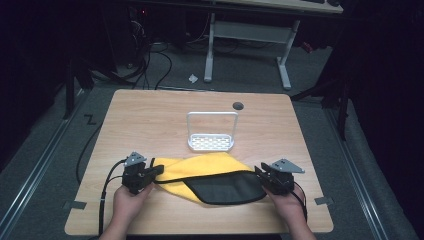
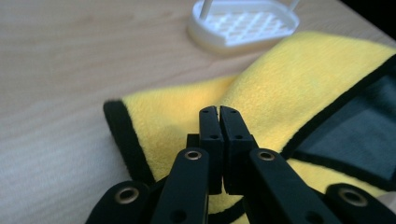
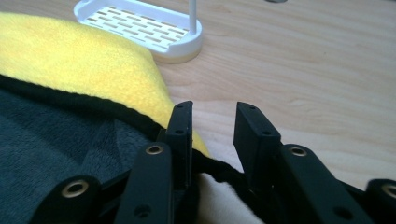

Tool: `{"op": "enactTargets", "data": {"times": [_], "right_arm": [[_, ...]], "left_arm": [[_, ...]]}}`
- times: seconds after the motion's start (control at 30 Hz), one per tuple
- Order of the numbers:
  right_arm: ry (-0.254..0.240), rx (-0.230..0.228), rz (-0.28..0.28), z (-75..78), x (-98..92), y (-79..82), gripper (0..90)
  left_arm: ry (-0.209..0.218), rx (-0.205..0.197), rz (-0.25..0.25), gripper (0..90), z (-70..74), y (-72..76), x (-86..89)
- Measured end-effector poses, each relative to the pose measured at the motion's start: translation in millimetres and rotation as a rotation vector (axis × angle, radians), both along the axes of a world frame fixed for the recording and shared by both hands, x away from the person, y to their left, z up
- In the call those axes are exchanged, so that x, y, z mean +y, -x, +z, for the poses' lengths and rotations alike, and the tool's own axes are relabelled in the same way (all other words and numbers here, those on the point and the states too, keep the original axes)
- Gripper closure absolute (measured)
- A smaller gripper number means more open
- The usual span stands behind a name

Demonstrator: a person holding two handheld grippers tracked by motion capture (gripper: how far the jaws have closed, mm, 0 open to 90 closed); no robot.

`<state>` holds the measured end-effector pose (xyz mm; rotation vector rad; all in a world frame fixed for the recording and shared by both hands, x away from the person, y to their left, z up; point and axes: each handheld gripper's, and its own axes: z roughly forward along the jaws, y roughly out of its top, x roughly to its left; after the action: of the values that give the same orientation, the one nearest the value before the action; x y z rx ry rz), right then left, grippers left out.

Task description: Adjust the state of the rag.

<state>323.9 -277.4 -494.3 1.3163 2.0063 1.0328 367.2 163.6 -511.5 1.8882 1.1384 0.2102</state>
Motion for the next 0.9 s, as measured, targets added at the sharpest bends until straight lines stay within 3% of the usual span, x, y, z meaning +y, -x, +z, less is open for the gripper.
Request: {"op": "enactTargets", "data": {"times": [0.13, 0.2, 0.37, 0.5, 0.57, 0.63, 0.73, 0.8, 0.9], "right_arm": [[0.014, -0.024, 0.004, 2.5, -2.6, 10.1, 64.3], [-0.002, -0.013, 0.012, 1.1, -4.0, 14.3, 63.6], [-0.011, 0.037, 0.058, -6.4, -2.0, 20.7, 61.6], [0.004, 0.099, 0.081, -17.9, 3.4, 12.6, 61.3], [0.018, 0.121, 0.086, -23.9, 5.8, 6.1, 67.2], [0.031, 0.111, 0.072, -24.5, 6.2, 4.1, 84.4], [0.054, 0.105, 0.067, -22.5, 4.6, 7.2, 87.5], [0.060, 0.097, 0.060, -20.6, 2.4, 14.7, 86.2], [0.013, 0.083, 0.028, -15.8, -2.1, 18.4, 67.5]], "left_arm": [[-0.009, 0.012, 0.010, 87.8, -4.9, -2.4, 1.7], [-0.025, 0.017, 0.008, 87.6, -7.8, -3.3, 0.7], [-0.059, 0.057, 0.012, 87.3, -19.2, -7.0, -2.0], [-0.059, 0.055, 0.009, 87.4, -19.9, -7.1, -2.3], [-0.059, 0.055, 0.006, 87.4, -20.0, -6.7, -1.9], [-0.060, 0.055, 0.004, 87.4, -20.2, -5.3, -1.8], [-0.057, 0.059, -0.010, 87.6, -20.3, 0.9, -2.2], [-0.056, 0.068, -0.029, 87.5, -19.7, 8.3, -3.2], [-0.072, 0.072, -0.052, 87.5, -18.2, 18.0, -5.3]]}}
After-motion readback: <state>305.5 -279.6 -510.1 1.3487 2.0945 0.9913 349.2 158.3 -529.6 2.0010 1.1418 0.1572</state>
